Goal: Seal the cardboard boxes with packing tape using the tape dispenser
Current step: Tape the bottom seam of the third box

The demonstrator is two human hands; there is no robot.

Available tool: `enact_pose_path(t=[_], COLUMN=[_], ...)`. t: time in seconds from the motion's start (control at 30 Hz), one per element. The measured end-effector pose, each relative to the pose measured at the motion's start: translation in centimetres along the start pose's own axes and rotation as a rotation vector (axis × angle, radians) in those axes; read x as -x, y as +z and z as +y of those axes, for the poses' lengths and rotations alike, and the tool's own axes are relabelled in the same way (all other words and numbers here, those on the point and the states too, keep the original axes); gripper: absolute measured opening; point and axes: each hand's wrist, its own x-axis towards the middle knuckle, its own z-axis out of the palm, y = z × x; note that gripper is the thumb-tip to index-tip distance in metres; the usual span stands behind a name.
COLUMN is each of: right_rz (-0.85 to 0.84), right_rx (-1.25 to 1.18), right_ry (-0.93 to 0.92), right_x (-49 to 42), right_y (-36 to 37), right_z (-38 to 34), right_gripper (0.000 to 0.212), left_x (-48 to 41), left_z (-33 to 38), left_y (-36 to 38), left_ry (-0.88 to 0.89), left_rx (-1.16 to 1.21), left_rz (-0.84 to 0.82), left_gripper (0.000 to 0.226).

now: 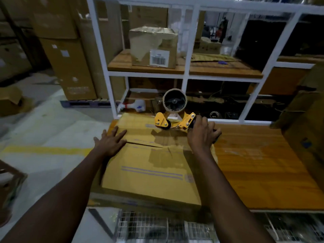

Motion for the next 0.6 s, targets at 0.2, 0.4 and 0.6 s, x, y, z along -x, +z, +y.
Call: enact_pose_path(t=[0.2,0.4,0.6], right_rz=[-0.014,0.005,0.031], right_rx=[0.01,-0.019,-0.053], right_ry=[-0.042,-0.069,-0.096], right_x=[2.1,3.1,3.6], right_y=[1.6,2.2,1.2], right_z=[-6.5,-9.4,-10.8], right_gripper=[0.041,0.039,0.036], left_x=[-0.7,1.9,7.5], left_z=[-4.6,-1.9,4.8], left_y=[-0.3,2.6,4.4], left_ry=[0.174,0.029,-0.09], left_rx=[0.141,0.532,0.721], left_rz=[-0.068,0.036,0.042], left_gripper=[0.059,0.051,0.05])
